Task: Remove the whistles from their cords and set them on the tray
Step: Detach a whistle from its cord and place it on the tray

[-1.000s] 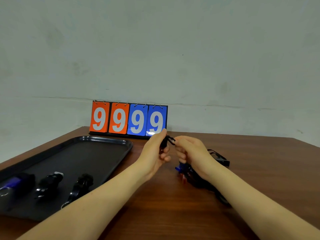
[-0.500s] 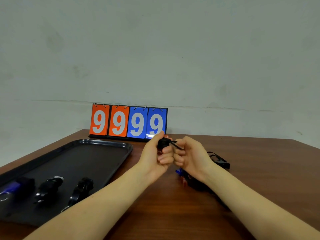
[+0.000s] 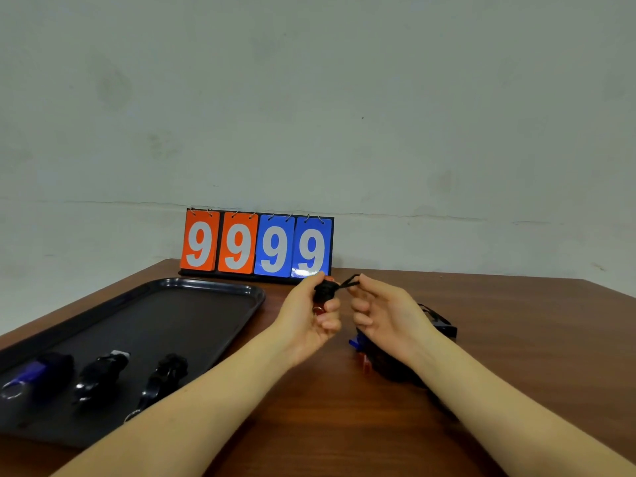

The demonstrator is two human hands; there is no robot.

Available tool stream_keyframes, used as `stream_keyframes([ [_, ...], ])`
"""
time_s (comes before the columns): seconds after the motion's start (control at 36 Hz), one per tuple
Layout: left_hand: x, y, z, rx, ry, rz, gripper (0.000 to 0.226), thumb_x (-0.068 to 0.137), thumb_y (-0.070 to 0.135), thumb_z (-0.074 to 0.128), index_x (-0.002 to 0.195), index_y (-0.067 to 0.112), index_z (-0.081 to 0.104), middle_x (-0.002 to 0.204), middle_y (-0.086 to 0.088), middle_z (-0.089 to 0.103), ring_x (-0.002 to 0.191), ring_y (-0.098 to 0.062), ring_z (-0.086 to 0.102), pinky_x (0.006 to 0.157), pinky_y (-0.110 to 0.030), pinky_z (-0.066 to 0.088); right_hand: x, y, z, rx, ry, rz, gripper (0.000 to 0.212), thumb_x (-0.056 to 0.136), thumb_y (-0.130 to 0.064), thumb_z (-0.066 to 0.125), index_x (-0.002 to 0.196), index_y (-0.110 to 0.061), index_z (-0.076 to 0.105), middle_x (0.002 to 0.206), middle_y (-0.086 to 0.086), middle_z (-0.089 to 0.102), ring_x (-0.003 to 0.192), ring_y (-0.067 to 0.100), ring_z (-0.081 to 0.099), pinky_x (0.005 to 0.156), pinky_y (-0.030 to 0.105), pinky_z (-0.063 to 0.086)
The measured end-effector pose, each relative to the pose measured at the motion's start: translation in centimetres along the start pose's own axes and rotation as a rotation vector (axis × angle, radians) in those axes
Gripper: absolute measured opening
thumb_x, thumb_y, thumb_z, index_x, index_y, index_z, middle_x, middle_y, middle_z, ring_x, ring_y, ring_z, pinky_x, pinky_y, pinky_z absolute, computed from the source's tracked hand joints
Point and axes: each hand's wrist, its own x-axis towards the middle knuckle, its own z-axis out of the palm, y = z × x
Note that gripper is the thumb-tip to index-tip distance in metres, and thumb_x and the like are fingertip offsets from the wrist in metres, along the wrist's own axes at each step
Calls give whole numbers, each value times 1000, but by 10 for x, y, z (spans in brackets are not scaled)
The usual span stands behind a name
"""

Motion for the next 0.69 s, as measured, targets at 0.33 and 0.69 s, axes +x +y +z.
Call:
stream_keyframes([
  [0.33, 2, -5, -4, 307, -16, 38, 26, 98, 34, 49, 104, 9, 55, 58, 1, 44, 47, -9, 27, 42, -18, 27, 2, 0, -4, -184, 32, -98, 14, 92, -11, 48, 79, -9, 54, 68, -3, 50, 54, 8, 32, 47, 21, 25],
  [0.69, 3, -5, -7, 160, 11, 85, 27, 98, 34, 46, 91, 10, 56, 54, 1, 39, 44, -8, 21, 40, -18, 19, 5, 4, 2, -532, 139, -92, 16, 92, -10, 56, 77, -7, 59, 63, 1, 50, 49, 11, 41, 45, 22, 34],
])
